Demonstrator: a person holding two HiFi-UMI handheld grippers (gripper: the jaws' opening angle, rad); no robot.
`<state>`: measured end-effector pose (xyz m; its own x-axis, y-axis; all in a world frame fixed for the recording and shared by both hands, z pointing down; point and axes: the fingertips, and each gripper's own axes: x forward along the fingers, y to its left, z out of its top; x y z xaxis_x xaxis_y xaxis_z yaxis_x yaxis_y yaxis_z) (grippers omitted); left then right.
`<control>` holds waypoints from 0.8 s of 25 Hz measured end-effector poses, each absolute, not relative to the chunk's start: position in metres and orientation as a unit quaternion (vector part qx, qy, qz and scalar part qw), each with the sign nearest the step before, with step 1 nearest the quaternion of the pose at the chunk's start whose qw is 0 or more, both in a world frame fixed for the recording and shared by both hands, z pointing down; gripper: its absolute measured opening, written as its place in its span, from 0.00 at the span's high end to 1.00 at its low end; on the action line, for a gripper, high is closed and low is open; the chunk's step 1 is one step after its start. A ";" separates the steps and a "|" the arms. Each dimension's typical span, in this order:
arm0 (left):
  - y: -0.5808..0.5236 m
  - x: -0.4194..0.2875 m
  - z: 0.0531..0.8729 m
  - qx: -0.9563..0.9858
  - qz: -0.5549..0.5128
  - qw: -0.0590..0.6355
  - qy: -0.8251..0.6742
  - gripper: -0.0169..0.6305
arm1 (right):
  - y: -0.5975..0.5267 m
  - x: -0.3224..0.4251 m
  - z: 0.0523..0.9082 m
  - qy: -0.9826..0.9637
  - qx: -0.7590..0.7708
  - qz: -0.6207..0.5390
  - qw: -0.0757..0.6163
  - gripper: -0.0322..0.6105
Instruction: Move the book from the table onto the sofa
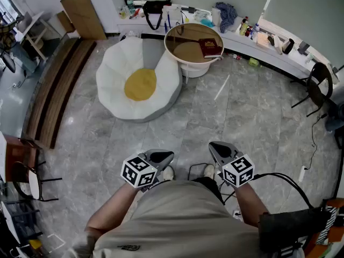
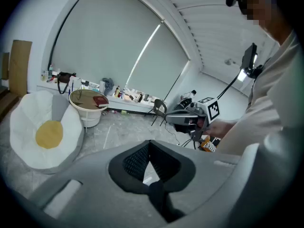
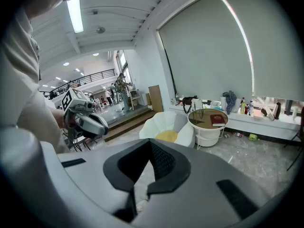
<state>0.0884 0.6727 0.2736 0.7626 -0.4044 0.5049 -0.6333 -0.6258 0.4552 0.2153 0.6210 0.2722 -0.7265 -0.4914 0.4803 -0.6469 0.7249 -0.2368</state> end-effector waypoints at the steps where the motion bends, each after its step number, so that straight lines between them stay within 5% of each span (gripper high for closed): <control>1: 0.672 0.075 0.276 0.883 0.180 0.320 -0.292 0.96 | 0.621 0.202 0.273 -0.907 0.316 0.198 0.195 0.93; 8: 0.662 0.028 0.290 0.887 0.189 0.321 -0.274 0.96 | 0.627 0.160 0.279 -0.899 0.327 0.207 0.205 0.93; 20: 0.534 0.075 0.288 0.880 0.159 0.322 -0.310 0.96 | 0.517 0.205 0.299 -0.890 0.338 0.246 0.182 0.93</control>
<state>0.0754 0.5340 0.2876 0.7568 -0.4432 0.4804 -0.6486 -0.5998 0.4685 0.2053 0.5169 0.2992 -0.7056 -0.5118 0.4901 -0.6908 0.6508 -0.3149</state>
